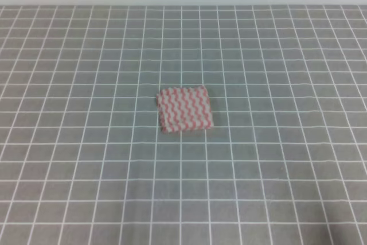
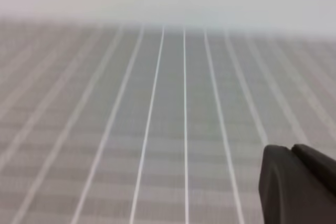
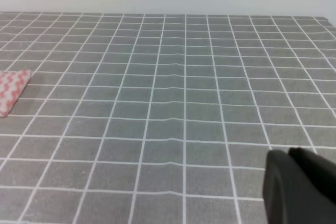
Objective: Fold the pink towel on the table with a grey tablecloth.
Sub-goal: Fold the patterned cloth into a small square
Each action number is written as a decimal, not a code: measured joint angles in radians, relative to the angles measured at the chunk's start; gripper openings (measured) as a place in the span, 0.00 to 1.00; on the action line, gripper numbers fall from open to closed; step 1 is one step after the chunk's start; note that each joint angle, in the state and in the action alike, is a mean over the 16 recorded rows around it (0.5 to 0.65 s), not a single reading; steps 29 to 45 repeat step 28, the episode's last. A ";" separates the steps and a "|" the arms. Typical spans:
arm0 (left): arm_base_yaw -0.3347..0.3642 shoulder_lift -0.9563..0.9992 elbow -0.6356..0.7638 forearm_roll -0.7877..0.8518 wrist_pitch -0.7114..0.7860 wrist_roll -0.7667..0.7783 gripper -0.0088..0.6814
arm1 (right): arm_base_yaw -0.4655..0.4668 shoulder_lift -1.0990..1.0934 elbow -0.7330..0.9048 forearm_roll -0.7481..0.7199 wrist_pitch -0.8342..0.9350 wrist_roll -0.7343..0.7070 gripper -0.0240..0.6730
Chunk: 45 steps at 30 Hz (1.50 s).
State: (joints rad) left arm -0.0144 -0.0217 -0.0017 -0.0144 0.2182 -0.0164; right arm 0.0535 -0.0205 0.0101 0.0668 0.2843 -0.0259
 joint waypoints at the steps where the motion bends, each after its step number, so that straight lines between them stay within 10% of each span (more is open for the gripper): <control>1: 0.000 0.000 0.007 0.000 0.015 0.000 0.01 | 0.000 0.001 -0.001 0.000 0.001 0.000 0.01; 45: 0.000 -0.003 0.021 0.003 0.123 0.000 0.01 | 0.000 0.001 -0.001 0.000 -0.001 0.000 0.01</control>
